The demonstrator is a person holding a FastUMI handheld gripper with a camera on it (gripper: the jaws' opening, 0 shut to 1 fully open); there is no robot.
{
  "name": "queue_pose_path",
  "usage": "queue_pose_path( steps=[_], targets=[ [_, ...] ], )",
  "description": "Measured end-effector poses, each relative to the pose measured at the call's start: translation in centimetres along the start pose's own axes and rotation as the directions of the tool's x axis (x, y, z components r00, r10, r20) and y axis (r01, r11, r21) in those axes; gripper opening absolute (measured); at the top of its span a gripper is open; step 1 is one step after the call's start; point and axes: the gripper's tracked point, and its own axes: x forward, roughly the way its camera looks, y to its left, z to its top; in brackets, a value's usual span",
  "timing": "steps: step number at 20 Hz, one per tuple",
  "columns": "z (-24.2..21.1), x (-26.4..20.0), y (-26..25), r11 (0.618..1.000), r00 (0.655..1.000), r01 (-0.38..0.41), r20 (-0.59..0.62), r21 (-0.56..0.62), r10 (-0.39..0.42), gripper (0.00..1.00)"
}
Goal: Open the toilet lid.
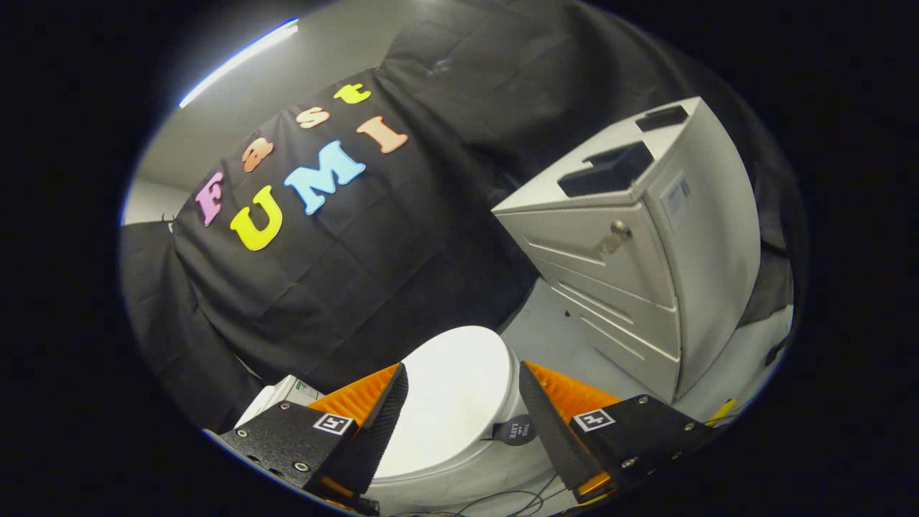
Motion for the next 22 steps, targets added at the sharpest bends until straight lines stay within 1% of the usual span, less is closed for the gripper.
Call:
queue_pose_path(
  steps=[3, 7, 9, 12, 14, 16, 17, 19, 20, 22],
  targets=[
    [-2.3, 0.6, -1.9, 0.993, 0.997, 0.053, -0.059, 0.108, -0.047, 0.96],
    [-5.9, 1.7, -2.6, 0.975, 0.981, 0.111, -0.180, 0.191, -0.076, 0.96],
    [-6.5, 1.4, -3.1, 0.959, 0.972, 0.144, -0.219, 0.242, -0.090, 0.96],
    [-7.0, 1.6, -4.1, 0.929, 0.966, 0.184, -0.236, 0.321, -0.110, 0.96],
    [-7.8, 2.0, -4.9, 0.909, 0.955, 0.227, -0.262, 0.349, -0.138, 0.94],
    [-8.6, 2.8, -5.5, 0.890, 0.944, 0.252, -0.298, 0.380, -0.140, 0.86],
    [-8.8, 3.1, -5.6, 0.882, 0.943, 0.254, -0.304, 0.396, -0.135, 0.75],
    [-9.6, 3.4, -5.6, 0.866, 0.940, 0.257, -0.319, 0.428, -0.121, 0.66],
    [-9.8, 3.5, -5.7, 0.864, 0.937, 0.261, -0.328, 0.432, -0.119, 0.63],
    [-10.3, 3.7, -5.8, 0.861, 0.936, 0.258, -0.336, 0.438, -0.110, 0.51]
  ],
)
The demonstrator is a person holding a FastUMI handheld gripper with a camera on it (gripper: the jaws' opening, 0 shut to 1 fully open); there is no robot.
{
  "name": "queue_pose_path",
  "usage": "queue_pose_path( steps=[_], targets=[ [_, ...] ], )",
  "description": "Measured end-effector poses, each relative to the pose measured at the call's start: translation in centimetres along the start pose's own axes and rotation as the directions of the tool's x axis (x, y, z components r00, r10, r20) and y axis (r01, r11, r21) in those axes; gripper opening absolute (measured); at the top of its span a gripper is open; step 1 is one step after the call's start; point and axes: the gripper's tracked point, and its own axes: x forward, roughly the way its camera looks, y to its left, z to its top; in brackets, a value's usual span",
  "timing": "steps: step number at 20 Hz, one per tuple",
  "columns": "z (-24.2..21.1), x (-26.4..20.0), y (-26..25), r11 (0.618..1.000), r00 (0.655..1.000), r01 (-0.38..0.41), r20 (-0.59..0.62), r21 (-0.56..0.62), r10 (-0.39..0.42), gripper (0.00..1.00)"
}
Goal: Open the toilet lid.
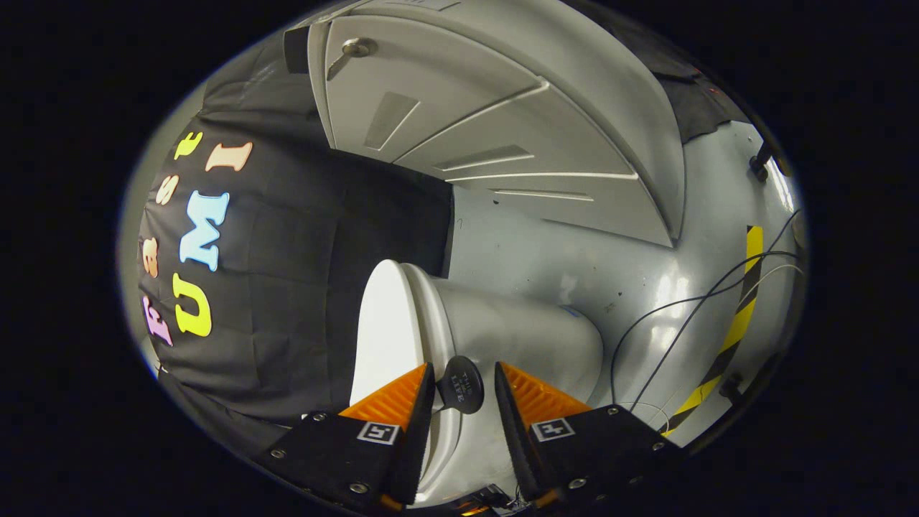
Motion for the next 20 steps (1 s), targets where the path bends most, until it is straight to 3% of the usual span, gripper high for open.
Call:
queue_pose_path(
  steps=[2, 4, 7, 9, 12, 20],
  targets=[
    [-0.9, -0.4, 0.2, 1.000, 0.999, -0.016, -0.043, 0.011, 0.016, 0.41],
    [-0.4, -0.3, 0.4, 0.998, 0.998, -0.031, -0.045, 0.047, 0.033, 0.20],
    [-0.4, -0.2, 0.9, 0.994, 0.998, -0.049, -0.044, 0.100, 0.053, 0.08],
    [-0.5, -0.2, 1.1, 0.999, 0.999, -0.029, -0.016, 0.045, 0.030, 0.00],
    [0.0, -1.2, 2.5, 0.999, 1.000, -0.002, -0.012, 0.042, 0.002, 0.00],
    [0.6, -4.8, 9.6, 0.987, 0.998, -0.019, 0.051, -0.158, 0.027, 0.00]
  ],
)
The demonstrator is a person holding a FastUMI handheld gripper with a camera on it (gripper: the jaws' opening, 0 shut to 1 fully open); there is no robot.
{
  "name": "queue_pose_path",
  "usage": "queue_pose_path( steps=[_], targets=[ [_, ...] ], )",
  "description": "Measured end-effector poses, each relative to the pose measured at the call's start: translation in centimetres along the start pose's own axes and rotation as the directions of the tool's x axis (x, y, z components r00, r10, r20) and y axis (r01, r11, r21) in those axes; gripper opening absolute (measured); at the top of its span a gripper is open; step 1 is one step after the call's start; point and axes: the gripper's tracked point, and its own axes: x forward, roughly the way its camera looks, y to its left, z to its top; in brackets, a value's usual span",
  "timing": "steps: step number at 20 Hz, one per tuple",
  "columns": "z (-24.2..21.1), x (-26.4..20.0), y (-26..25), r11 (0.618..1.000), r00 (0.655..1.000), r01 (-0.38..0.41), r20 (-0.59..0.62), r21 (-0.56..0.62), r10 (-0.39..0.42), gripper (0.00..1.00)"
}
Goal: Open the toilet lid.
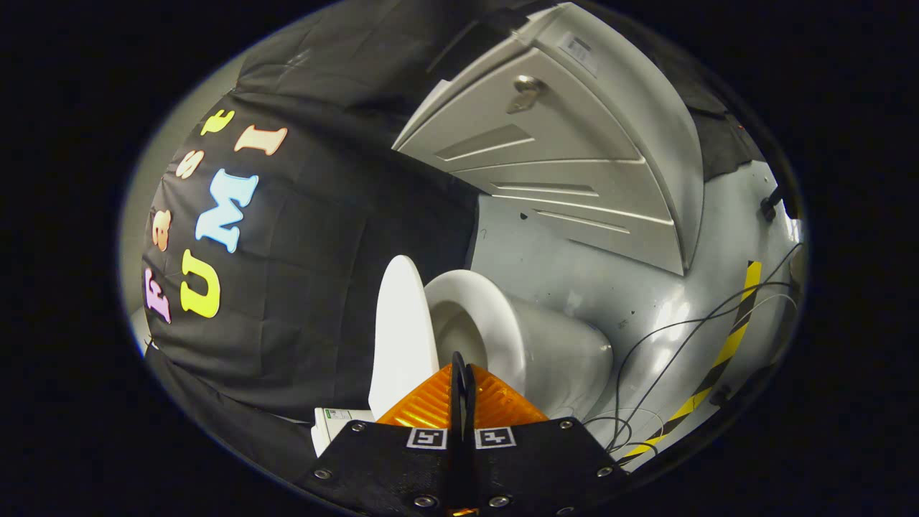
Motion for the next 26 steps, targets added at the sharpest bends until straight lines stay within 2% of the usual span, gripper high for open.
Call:
queue_pose_path(
  steps=[4, 10, 13, 19, 26],
  targets=[
    [0.4, -2.2, 4.4, 0.996, 0.999, -0.031, 0.039, -0.079, 0.034, 0.00],
    [-0.7, -5.7, 12.0, 0.968, 0.986, -0.124, 0.080, -0.216, 0.144, 0.00],
    [-1.8, -7.0, 15.2, 0.943, 0.979, -0.151, 0.088, -0.298, 0.184, 0.00],
    [-3.3, -8.7, 19.0, 0.898, 0.972, -0.153, 0.100, -0.412, 0.212, 0.00],
    [-6.1, -10.3, 23.2, 0.809, 0.963, -0.150, 0.102, -0.568, 0.250, 0.00]
  ],
)
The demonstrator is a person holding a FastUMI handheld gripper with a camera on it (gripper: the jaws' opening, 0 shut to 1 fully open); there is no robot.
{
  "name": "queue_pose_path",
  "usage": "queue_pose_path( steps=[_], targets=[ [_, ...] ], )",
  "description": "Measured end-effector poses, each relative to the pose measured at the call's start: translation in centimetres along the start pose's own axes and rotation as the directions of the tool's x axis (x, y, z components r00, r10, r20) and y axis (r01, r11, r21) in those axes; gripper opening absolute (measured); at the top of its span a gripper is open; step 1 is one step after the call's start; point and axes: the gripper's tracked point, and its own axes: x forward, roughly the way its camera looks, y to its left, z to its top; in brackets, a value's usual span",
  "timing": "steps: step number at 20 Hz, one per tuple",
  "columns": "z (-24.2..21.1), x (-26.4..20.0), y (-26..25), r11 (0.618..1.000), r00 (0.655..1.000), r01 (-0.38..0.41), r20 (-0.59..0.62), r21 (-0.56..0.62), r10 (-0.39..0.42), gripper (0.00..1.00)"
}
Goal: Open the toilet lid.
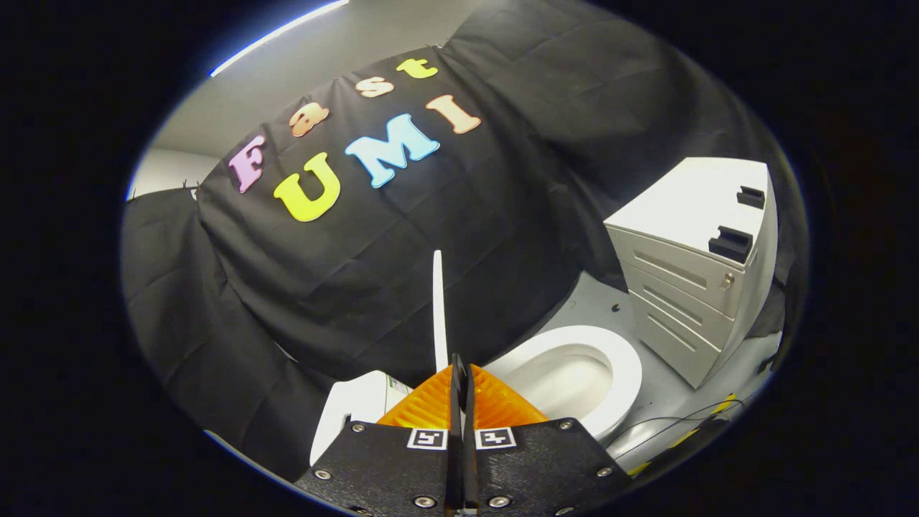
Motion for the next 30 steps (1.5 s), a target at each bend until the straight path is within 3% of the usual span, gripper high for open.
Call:
queue_pose_path(
  steps=[14, 19, 30],
  targets=[
    [-0.9, -1.0, 7.2, 0.987, 0.997, -0.078, -0.003, -0.138, 0.078, 0.00],
    [-1.6, -1.4, 10.0, 0.964, 0.992, -0.123, 0.011, -0.234, 0.129, 0.00],
    [-3.4, -1.9, 14.3, 0.924, 0.980, -0.189, 0.000, -0.332, 0.200, 0.00]
  ],
)
